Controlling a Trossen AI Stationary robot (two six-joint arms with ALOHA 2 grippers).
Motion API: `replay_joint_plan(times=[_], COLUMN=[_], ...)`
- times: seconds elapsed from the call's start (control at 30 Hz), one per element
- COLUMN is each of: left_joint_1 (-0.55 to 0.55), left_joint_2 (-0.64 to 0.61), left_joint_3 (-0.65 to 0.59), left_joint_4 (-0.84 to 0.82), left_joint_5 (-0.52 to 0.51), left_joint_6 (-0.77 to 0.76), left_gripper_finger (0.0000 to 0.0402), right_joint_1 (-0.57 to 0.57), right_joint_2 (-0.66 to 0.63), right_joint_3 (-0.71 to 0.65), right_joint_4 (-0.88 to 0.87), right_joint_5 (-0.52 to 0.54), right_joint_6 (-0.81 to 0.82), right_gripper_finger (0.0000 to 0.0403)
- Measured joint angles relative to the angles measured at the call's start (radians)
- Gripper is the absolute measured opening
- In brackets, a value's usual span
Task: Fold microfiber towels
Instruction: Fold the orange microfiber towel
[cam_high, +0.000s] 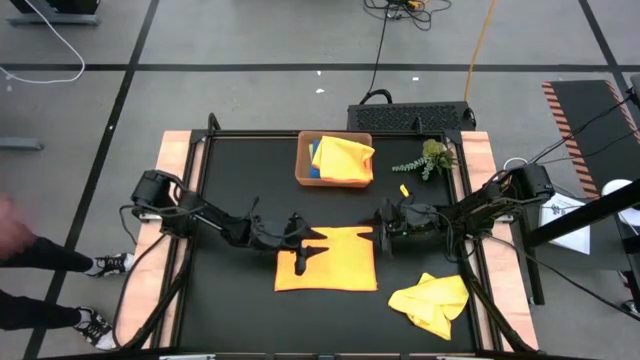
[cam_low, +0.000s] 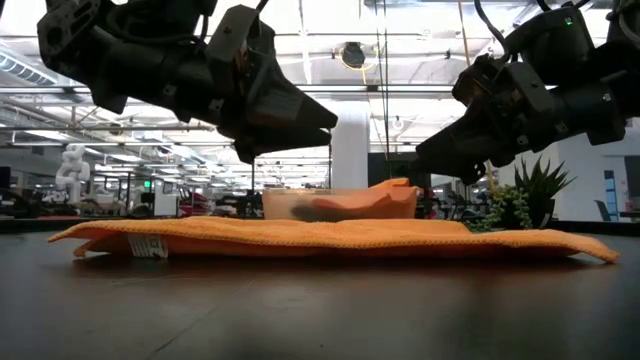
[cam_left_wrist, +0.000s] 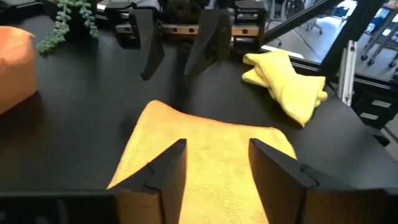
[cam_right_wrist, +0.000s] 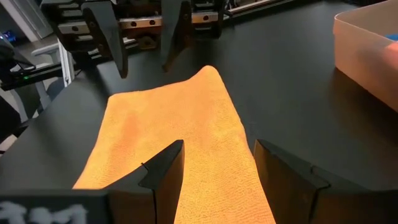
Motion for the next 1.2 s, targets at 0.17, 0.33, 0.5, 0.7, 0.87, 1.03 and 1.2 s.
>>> replay_joint_plan(times=[0.17, 0.33, 0.5, 0.7, 0.87, 1.03, 1.2], left_joint_1=[0.000, -0.001, -0.009, -0.011, -0.014, -0.012, -0.012], left_joint_2=[0.000, 0.000, 0.000, 0.000, 0.000, -0.001, -0.001], left_joint_3=[0.000, 0.000, 0.000, 0.028, 0.059, 0.107, 0.174], left_joint_4=[0.002, 0.002, 0.002, 0.000, -0.003, -0.079, -0.180], left_joint_5=[-0.027, -0.029, -0.074, -0.098, -0.098, -0.098, -0.099], left_joint_6=[-0.027, -0.076, -0.080, -0.081, -0.051, -0.037, -0.038], left_gripper_finger=[0.0199, 0.0202, 0.0202, 0.0202, 0.0202, 0.0202, 0.0202], right_joint_1=[-0.001, -0.001, -0.007, -0.007, -0.014, -0.014, -0.014], right_joint_2=[0.000, 0.000, 0.000, 0.000, 0.000, 0.000, 0.000], right_joint_3=[0.000, 0.000, 0.000, 0.000, 0.000, 0.000, 0.000], right_joint_4=[0.000, 0.000, 0.000, -0.026, -0.069, -0.120, -0.124], right_joint_5=[-0.002, -0.003, -0.008, -0.010, -0.011, -0.012, -0.029], right_joint_6=[-0.002, -0.028, -0.053, -0.059, -0.053, -0.051, -0.051], right_gripper_finger=[0.0190, 0.0190, 0.0190, 0.0190, 0.0190, 0.0190, 0.0190])
